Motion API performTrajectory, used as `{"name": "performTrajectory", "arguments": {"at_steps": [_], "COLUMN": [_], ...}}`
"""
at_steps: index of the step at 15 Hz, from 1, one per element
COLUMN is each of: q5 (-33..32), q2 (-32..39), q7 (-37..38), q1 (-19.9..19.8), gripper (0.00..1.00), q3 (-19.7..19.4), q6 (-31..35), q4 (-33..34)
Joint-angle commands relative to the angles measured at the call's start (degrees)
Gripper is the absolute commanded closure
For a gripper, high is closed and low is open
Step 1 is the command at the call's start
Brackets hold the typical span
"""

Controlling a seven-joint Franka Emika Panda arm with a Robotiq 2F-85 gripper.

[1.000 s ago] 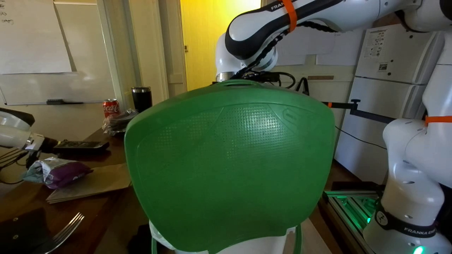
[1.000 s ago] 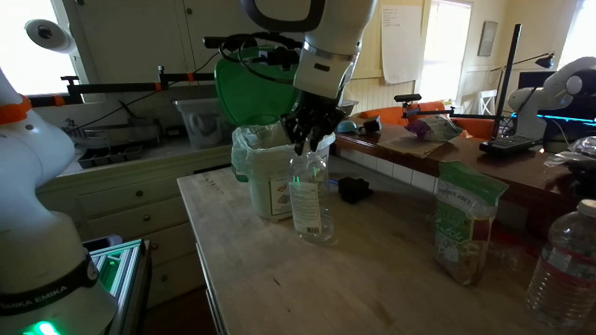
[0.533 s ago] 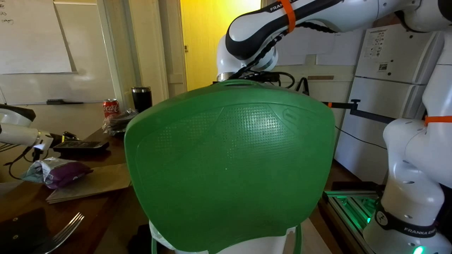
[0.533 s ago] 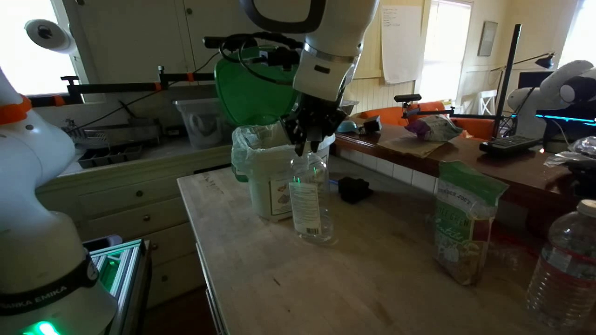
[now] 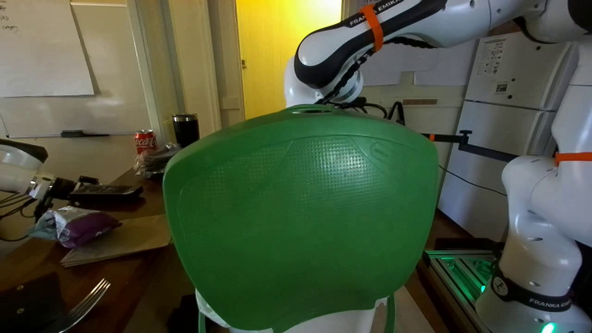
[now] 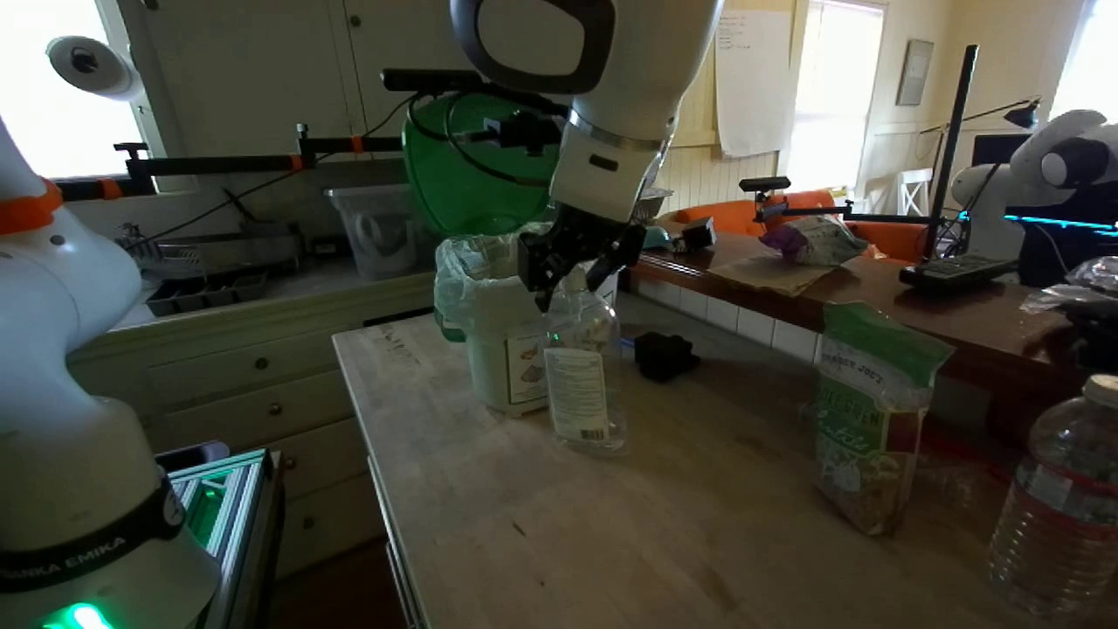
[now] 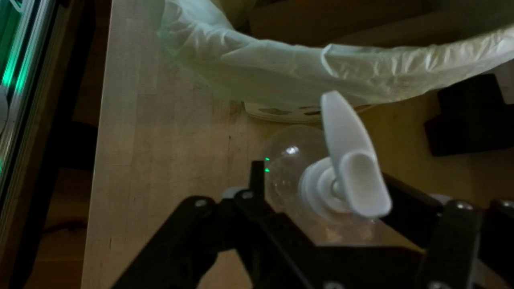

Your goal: Move the pump bottle forwards.

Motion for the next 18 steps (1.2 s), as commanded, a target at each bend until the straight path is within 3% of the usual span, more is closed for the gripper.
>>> {"name": "performTrajectory", "arguments": {"at_steps": [1, 2, 3, 4, 5, 9, 18], "q5": [0.62, 0.53, 0.55, 0.61, 0.64, 1.42, 4.60], "q2": [1.74, 2.05, 2.27, 2.43, 2.41, 2.10, 3.20], "q7": [-2.72, -2.99, -3.32, -3.61, -3.73, -4.46, -4.95], "q1": [-0.02, -0.02, -0.06, -0.07, -0.08, 0.06, 0.21], "gripper": [0.03, 0.00, 0.11, 0.33, 0.33, 0.62, 0.71], "q3": [0.10, 0.14, 0.12, 0.11, 0.10, 0.22, 0.43], "q6": [-0.48, -0.46, -0.38, -0.38, -0.34, -0.92, -2.11], "q4": [-1.11, -1.18, -1.24, -1.28, -1.19, -0.93, -0.02]}}
